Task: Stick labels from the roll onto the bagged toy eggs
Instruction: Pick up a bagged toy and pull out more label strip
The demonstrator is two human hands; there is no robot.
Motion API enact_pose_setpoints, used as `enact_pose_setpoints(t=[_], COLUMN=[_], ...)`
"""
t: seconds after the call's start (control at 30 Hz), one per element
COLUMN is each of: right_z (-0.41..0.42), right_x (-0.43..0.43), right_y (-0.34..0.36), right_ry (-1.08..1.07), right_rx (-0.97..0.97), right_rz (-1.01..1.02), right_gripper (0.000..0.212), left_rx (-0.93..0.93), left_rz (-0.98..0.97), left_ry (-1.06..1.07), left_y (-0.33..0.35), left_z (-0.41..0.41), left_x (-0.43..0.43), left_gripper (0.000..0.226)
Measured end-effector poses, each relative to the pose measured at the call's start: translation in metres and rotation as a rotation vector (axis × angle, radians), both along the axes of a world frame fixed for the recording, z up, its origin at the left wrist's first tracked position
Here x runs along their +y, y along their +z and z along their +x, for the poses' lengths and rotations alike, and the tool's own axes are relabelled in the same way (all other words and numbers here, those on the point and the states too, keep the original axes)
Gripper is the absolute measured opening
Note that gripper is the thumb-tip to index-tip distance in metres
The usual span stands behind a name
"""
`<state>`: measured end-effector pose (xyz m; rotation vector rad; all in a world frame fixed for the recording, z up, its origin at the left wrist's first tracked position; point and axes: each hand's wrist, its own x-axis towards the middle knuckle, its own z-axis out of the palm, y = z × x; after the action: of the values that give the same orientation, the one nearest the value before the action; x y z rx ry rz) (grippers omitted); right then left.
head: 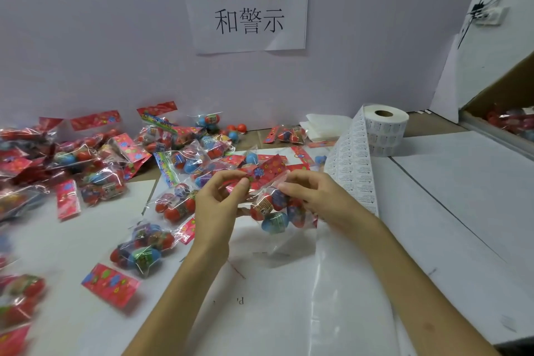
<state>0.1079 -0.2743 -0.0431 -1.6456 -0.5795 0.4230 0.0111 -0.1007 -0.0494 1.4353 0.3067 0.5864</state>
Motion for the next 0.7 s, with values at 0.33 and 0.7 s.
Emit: enact_pose_setpoints(t=[0.33, 0.7], right_z=[-0.006, -0.008], right_x=[0.0044, 0.0078], right_y=[0.005, 0.0033], right_ry=[-0.042, -0.02], right_rx=[0.061, 0.024], right_rz=[0.112, 0.018], right_gripper=[0.011, 0.011], left_rx=[0.26, 0.311], left_rz=[-0.175, -0.156], left_ry=[-0.316, -0.233], left_y=[-0.0017, -0.0027], left_z=[0.0001, 0.0008], left_x=[-0.0078, -0.0062], left_gripper=[0.049, 0.024])
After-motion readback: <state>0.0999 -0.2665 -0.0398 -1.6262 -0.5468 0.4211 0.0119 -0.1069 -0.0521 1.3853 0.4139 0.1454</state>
